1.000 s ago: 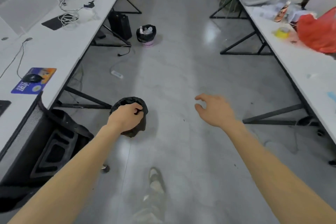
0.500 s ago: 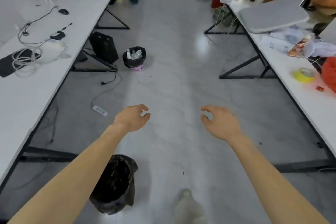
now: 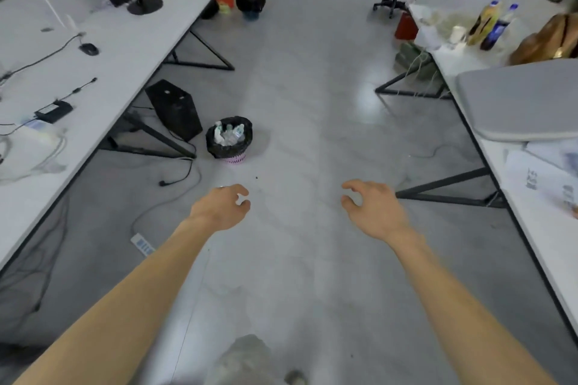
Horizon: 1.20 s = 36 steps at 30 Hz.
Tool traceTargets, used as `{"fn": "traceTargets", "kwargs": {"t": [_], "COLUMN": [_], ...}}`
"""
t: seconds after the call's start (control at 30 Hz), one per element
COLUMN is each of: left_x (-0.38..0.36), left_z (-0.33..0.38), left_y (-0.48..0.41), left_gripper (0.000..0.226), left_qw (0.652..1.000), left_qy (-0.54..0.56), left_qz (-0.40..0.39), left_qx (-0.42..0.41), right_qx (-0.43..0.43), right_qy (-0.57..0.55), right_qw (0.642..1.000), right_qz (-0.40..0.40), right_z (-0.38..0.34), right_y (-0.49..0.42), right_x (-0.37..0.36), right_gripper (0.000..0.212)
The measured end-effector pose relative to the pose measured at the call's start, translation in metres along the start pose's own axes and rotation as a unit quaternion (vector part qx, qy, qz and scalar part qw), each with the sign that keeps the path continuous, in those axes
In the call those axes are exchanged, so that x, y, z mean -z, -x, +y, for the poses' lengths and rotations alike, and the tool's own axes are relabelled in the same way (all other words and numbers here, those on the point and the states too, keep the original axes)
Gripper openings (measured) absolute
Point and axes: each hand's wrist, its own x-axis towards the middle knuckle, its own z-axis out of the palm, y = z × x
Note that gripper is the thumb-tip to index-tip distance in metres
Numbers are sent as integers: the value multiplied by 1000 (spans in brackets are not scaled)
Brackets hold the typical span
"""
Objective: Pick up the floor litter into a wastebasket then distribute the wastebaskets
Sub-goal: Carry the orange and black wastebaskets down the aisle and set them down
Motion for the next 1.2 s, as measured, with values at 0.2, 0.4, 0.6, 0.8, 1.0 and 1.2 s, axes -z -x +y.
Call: {"fn": "traceTargets", "kwargs": {"t": [0.2,0.4,0.6,0.8,1.0,1.2], "left_x": [58,123,209,286,340,393], "left_z": [29,65,127,180,206,235], "left_y": [-171,-359,-503,-687,-843,-992], "left_gripper": [38,43,47,49,47,50], "left_qw": [1000,998,993,992,995,995], "left_qy": [-7,-69,-93,-72,-67,-31], "left_qz": [13,12,61,101,70,65], "left_qx": [2,-4,-35,-38,29,63], "right_qx": [29,16,-2,9,35,63], "right_qy": [10,2,-28,-41,-22,-14], "right_qw": [1000,1000,998,996,999,997], "right_qz": [-2,0,55,72,-13,-43], "right_z": [-13,-20,-12,3,5,-14], "right_y": [-190,-382,-547,-757,-950,-1124], "right_x": [23,44,89,117,143,180], "right_gripper": [37,36,32,32,34,33]}}
